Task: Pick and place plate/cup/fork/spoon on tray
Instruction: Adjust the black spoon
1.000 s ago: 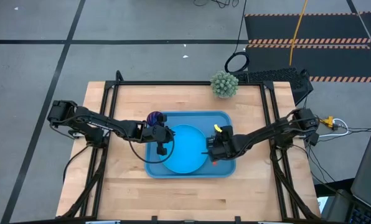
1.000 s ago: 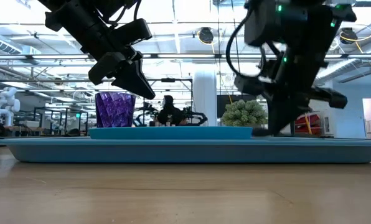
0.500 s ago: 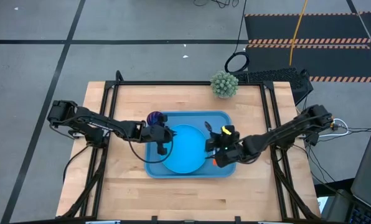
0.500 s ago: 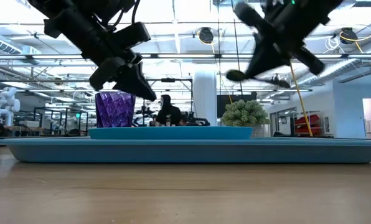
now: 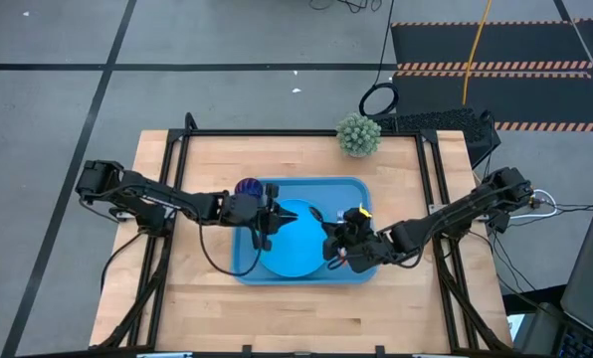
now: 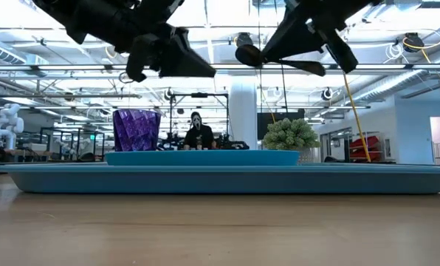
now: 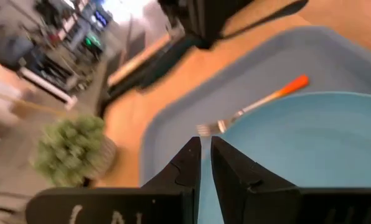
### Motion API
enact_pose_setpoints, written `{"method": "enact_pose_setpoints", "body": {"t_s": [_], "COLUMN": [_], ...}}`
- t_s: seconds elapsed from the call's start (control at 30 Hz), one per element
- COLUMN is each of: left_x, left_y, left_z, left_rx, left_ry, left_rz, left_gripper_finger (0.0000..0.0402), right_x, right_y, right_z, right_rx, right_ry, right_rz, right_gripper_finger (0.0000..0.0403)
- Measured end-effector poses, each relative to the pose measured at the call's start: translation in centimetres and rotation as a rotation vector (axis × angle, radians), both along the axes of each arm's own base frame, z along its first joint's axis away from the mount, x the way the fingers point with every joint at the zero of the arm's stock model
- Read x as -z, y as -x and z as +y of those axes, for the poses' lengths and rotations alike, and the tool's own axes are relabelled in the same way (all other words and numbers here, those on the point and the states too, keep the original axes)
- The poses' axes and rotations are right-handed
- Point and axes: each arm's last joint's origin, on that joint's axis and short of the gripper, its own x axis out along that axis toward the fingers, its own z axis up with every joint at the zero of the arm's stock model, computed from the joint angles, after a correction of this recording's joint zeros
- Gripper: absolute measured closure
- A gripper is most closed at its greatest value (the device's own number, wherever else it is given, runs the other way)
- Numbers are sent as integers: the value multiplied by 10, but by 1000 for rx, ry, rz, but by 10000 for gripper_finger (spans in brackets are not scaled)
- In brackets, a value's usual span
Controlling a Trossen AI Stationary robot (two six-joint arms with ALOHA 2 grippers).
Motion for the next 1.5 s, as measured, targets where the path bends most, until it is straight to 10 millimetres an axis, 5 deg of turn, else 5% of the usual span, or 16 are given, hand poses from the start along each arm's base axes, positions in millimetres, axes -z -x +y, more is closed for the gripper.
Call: {"method": "enact_pose_setpoints", "body": {"t_s": [0.27,1.0,1.5], "left_x": [-11,-16,-19], "left_y": [-4,-4,-4], "left_z": [-1,-11,-11], "left_rx": [73,260,204], "left_ry": [-195,-492,-567], "left_rz": [-102,-150,-149], "left_gripper_finger": [360,360,360], "right_x": [-15,-20,-4], "right_y": [12,5,10], "right_z": [8,13,14], "right_rx": [-82,-242,-243], "right_ry": [-18,27,4], "right_rz": [-13,-22,-39], "right_gripper_finger": [403,403,403]}}
